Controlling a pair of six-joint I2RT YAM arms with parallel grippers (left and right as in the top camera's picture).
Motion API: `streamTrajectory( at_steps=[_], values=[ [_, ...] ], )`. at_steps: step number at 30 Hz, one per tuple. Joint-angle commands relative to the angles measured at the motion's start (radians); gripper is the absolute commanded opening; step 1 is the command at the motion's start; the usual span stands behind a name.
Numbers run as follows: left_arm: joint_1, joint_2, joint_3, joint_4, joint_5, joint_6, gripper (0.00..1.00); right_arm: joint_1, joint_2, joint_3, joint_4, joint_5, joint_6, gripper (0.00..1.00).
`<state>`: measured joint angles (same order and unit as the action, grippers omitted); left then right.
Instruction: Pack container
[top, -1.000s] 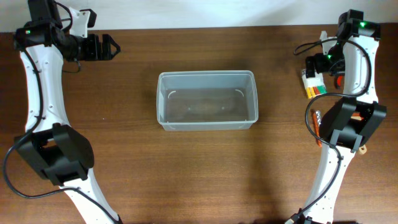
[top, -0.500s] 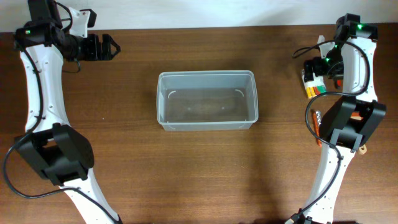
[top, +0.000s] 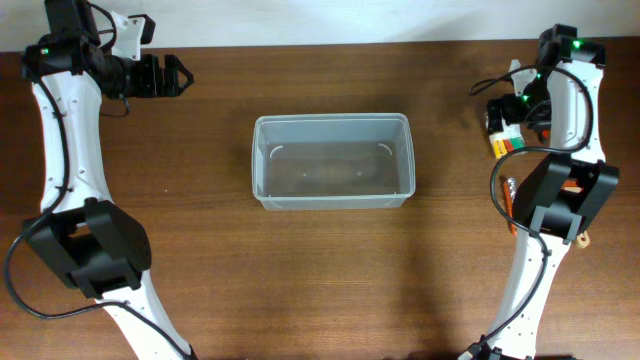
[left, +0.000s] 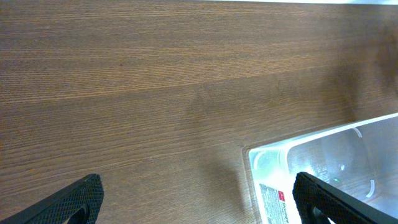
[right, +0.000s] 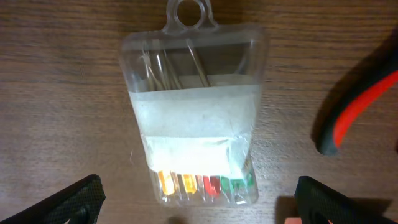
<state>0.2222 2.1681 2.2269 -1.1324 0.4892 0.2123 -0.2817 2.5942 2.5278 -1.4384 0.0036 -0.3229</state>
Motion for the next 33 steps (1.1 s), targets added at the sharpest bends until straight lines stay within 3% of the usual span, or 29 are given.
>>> streamTrajectory(
  at_steps=[1, 33],
  values=[
    [0.003, -0.001, 0.016, 0.002, 0.0, -0.009, 0.99, 0.012, 0.023, -0.005, 0.003, 0.005, -0.01, 0.99],
    [0.003, -0.001, 0.016, 0.002, 0.0, -0.009, 0.99, 0.013, 0.095, -0.005, 0.051, -0.006, -0.047, 0.99]
  ],
)
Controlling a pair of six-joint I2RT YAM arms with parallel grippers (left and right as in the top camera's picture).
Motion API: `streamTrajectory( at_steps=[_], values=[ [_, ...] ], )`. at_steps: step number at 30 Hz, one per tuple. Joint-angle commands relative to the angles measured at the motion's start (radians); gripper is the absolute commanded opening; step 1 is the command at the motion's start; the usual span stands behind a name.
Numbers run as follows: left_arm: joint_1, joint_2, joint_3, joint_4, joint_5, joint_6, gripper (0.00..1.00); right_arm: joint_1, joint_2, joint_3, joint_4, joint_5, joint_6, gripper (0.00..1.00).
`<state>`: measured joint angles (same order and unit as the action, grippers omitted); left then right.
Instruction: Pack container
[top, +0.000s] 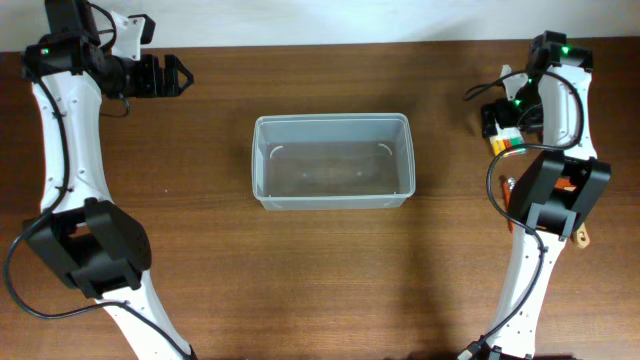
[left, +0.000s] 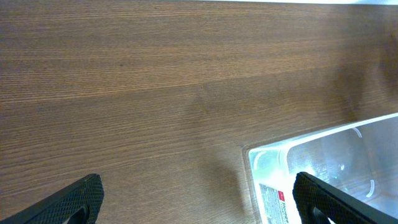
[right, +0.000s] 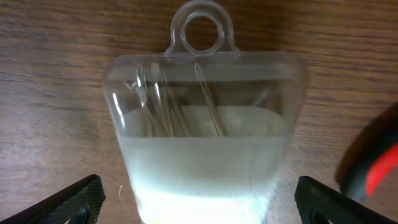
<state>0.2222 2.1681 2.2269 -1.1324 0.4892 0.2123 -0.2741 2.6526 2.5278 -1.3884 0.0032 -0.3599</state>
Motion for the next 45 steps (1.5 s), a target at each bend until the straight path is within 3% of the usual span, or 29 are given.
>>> streamTrajectory(
  at_steps=[1, 45],
  values=[
    [0.003, -0.001, 0.016, 0.002, 0.0, -0.009, 0.99, 0.005, 0.038, -0.005, 0.002, -0.006, -0.011, 0.99],
    [0.003, -0.001, 0.016, 0.002, 0.0, -0.009, 0.99, 0.006, 0.038, -0.006, 0.058, 0.01, -0.051, 0.99]
  ],
)
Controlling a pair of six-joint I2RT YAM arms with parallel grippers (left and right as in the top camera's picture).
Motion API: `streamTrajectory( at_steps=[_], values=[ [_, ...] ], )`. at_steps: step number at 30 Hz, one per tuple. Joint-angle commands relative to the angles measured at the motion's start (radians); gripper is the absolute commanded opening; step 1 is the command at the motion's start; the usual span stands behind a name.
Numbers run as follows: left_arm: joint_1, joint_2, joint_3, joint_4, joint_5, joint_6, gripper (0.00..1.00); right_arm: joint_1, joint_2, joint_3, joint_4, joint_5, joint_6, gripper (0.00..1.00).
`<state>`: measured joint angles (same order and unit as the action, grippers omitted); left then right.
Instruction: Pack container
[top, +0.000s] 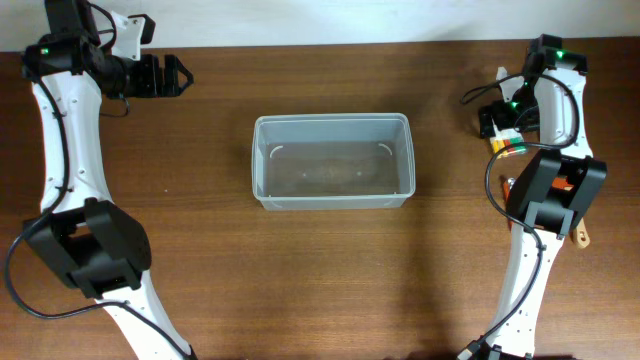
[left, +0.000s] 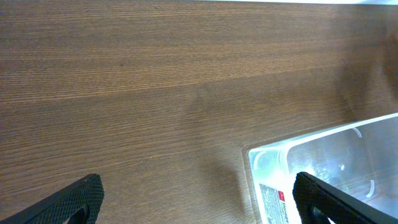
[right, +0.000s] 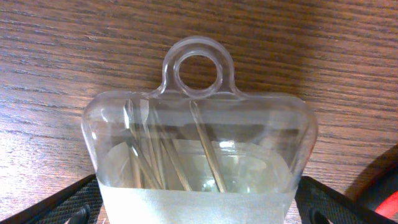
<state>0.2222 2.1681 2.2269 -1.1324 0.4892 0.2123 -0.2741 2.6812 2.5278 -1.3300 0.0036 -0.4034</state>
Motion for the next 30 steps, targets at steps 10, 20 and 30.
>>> streamTrajectory(
  at_steps=[10, 20, 30],
  values=[
    [0.003, -0.001, 0.016, 0.002, 0.0, -0.009, 0.99, 0.006, 0.01, -0.006, -0.026, 0.01, -0.008, 0.99],
    [0.003, -0.001, 0.016, 0.002, 0.0, -0.009, 0.99, 0.006, 0.009, -0.006, -0.028, 0.01, -0.007, 0.99],
    [0.003, -0.001, 0.016, 0.002, 0.0, -0.009, 0.99, 0.006, 0.009, -0.006, -0.035, 0.009, -0.006, 0.87]
  ],
)
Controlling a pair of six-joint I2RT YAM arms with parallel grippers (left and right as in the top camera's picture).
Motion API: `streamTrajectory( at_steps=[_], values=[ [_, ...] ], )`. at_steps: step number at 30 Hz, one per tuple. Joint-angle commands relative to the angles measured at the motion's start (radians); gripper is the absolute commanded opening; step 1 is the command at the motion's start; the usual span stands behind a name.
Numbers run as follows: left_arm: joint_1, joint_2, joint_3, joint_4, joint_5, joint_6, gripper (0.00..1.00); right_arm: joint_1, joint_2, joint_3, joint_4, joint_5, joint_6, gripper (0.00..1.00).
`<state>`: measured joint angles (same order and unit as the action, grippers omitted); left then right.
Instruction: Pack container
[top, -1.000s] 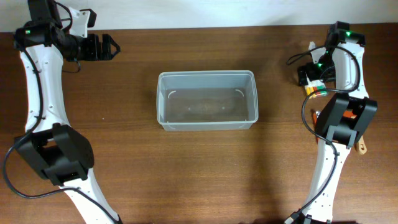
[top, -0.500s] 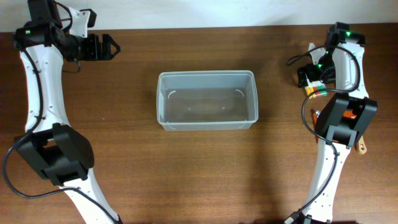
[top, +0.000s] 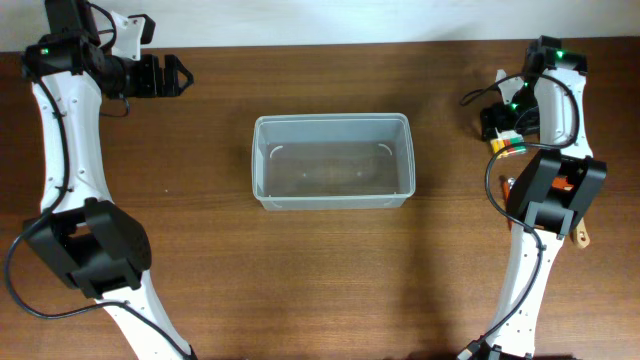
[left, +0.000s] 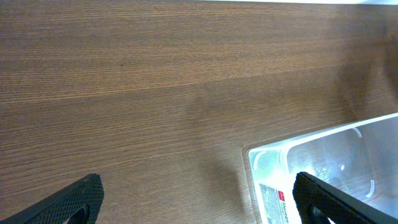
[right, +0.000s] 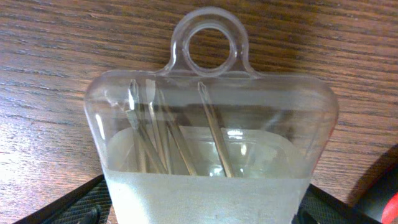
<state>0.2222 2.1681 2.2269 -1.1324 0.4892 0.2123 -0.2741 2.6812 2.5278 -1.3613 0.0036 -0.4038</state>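
Note:
An empty clear plastic container (top: 330, 160) sits mid-table; its corner with a label shows in the left wrist view (left: 298, 146). At the back right a small clear case (right: 208, 143) with a ring hanger, thin sticks and a white label lies flat on the wood (top: 505, 143). My right gripper (right: 204, 208) (top: 497, 118) is low over it and open, one finger (right: 87, 202) at each side of the case. My left gripper (left: 196, 202) (top: 165, 76) hangs open at the back left over bare wood.
A red-and-black tool handle (right: 382, 190) lies just right of the case. More small items, orange and tan (top: 512, 200), lie near the right arm's base. The table's back edge runs close behind both grippers.
My right gripper has come a little closer to the case, which now fills the space between the two fingers. The left arm and the container have not moved.
My right gripper first hung open above the whole case, coloured bits showing at its near end. At each later moment it was lower and nearer the ring end, and now its fingers flank the case. The left gripper stayed open in place throughout.

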Motion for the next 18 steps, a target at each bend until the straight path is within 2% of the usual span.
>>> streamTrajectory(
  at_steps=[1, 7, 16, 18],
  values=[
    [0.003, -0.001, 0.016, 0.002, 0.0, -0.009, 0.99, 0.006, 0.01, -0.006, -0.004, 0.009, -0.003, 0.87],
    [0.003, -0.001, 0.016, 0.002, 0.0, -0.009, 0.99, 0.006, 0.009, -0.006, -0.008, 0.01, -0.003, 0.82],
    [0.003, -0.001, 0.016, 0.002, 0.0, -0.009, 0.99, 0.006, 0.009, -0.006, -0.019, 0.013, -0.003, 0.8],
    [0.003, -0.001, 0.016, 0.002, 0.0, -0.009, 0.99, 0.006, 0.01, -0.006, -0.021, 0.013, -0.003, 0.76]
  ],
)
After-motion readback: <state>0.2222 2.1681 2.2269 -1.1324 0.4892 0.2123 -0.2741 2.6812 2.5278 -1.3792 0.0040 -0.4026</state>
